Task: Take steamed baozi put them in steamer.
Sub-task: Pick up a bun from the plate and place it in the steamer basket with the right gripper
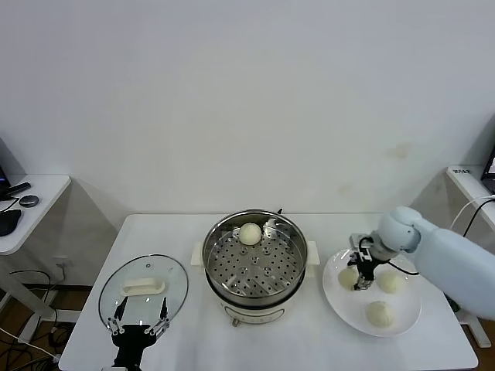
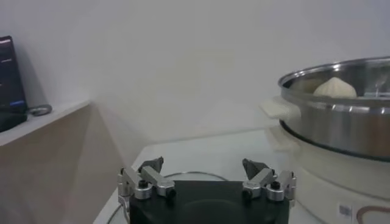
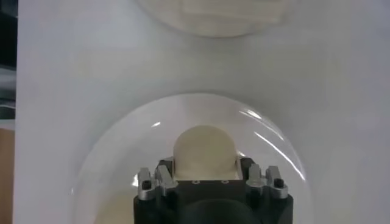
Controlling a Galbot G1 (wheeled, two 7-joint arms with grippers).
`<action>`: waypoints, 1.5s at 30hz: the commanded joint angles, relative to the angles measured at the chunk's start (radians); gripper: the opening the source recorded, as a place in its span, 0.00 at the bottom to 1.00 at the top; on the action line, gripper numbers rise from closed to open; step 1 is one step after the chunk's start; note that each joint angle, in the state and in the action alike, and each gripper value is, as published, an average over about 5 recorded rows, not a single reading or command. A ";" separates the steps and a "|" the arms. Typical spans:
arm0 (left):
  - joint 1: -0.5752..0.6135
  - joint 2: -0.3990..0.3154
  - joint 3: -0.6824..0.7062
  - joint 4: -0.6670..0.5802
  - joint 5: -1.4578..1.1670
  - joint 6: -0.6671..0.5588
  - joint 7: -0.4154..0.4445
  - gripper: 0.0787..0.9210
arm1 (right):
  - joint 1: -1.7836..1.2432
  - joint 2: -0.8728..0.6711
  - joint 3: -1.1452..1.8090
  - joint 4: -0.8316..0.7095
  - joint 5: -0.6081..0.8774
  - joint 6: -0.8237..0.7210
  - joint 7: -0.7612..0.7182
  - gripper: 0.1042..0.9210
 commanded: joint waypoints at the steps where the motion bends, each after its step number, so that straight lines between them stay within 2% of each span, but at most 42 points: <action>1: -0.007 0.001 0.009 -0.003 0.000 0.000 -0.001 0.88 | 0.227 -0.067 -0.074 0.038 0.105 -0.014 -0.036 0.62; 11: -0.029 0.002 0.015 -0.022 0.027 0.024 -0.009 0.88 | 0.582 0.062 -0.328 0.061 0.308 -0.097 -0.061 0.62; 18: -0.045 0.007 0.012 -0.033 0.022 0.025 -0.014 0.88 | 0.778 0.264 -0.486 0.019 0.467 -0.167 -0.065 0.61; 25: -0.055 0.013 0.010 -0.043 0.019 0.024 -0.027 0.88 | 0.827 0.487 -0.581 -0.024 0.593 -0.240 -0.043 0.60; 33: -0.062 0.010 0.009 -0.073 0.013 0.024 -0.034 0.88 | 0.771 0.688 -0.648 -0.107 0.604 -0.274 0.025 0.60; 45: -0.070 0.015 0.014 -0.070 -0.016 0.024 -0.038 0.88 | 0.610 0.827 -0.647 -0.197 0.568 -0.333 0.124 0.60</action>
